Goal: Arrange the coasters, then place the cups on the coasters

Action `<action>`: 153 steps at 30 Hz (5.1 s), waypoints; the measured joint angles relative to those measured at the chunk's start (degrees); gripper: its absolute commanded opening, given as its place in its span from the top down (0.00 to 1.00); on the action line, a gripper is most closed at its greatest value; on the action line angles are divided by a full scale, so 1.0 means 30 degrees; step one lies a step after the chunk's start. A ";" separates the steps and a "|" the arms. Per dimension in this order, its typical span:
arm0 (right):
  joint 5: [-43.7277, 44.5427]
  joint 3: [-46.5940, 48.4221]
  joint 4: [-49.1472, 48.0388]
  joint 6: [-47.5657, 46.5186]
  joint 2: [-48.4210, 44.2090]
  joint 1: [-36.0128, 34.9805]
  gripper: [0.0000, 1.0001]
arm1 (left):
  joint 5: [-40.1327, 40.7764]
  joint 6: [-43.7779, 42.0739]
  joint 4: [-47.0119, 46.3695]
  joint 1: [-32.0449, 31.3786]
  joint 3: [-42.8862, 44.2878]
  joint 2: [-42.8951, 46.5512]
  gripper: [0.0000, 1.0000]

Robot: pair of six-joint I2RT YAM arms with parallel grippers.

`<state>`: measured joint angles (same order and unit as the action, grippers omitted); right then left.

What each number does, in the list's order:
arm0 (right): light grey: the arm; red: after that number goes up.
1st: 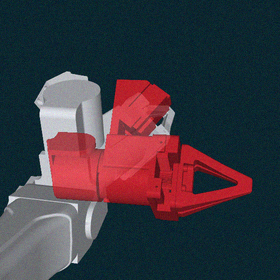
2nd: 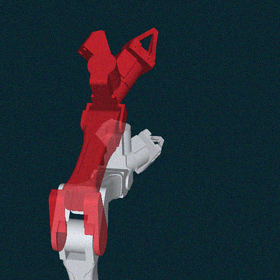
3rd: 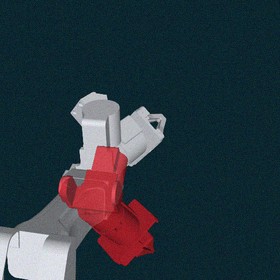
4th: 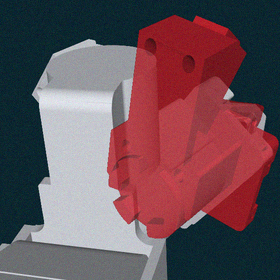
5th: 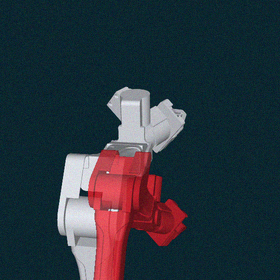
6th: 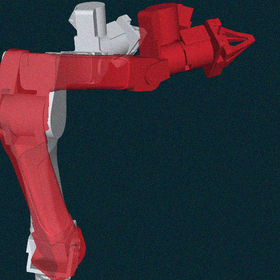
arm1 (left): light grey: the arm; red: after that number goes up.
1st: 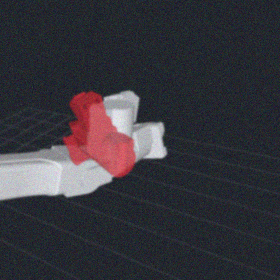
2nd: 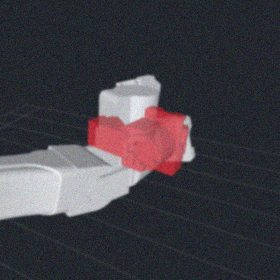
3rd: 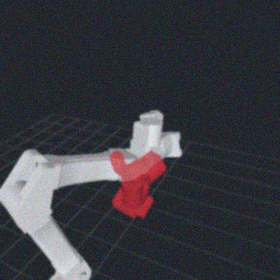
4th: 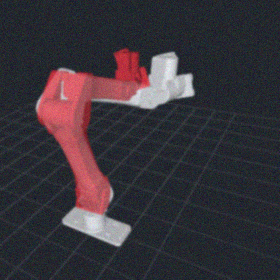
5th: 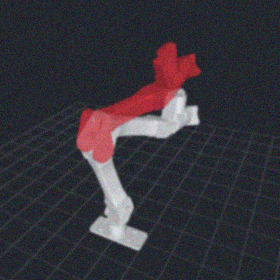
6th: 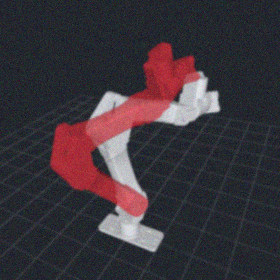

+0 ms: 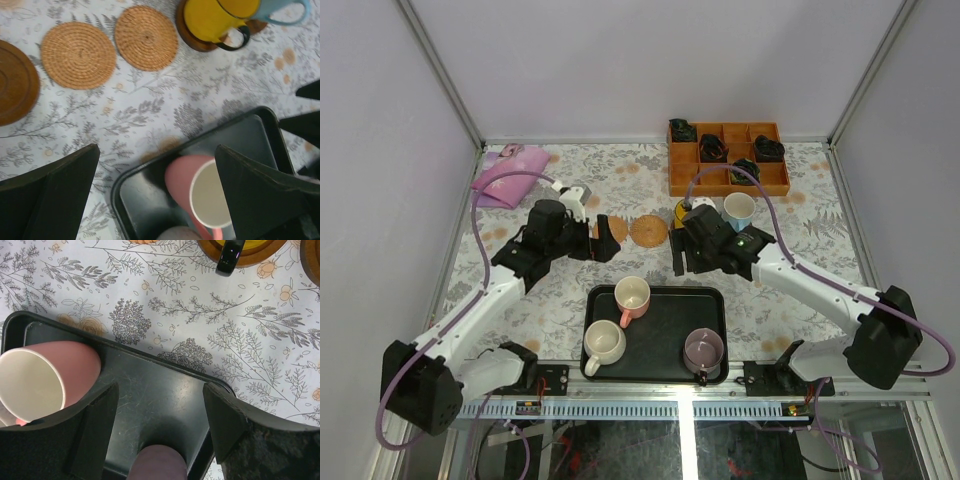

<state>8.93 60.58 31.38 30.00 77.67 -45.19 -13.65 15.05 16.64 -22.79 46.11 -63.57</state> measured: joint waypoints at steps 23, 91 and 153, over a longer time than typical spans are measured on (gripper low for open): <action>0.3220 0.0794 0.0379 0.1166 -0.1362 -0.0051 0.21 | 0.0015 0.2091 0.4459 -0.6739 -0.0357 0.2441 0.11; 0.3155 -0.0568 0.0561 -0.0517 -0.3912 -0.0044 0.17 | 1.2582 1.1052 0.7184 -1.4644 -0.0984 -0.0415 1.00; 0.2980 0.1355 -0.1661 -0.1894 -0.1173 0.5712 0.23 | 0.8553 0.6273 0.3279 -0.5260 1.0105 -1.2546 1.00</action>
<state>17.87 64.64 26.39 24.32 74.15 -28.05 12.01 33.87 26.48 -38.57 76.42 -101.21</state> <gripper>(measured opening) 0.774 0.112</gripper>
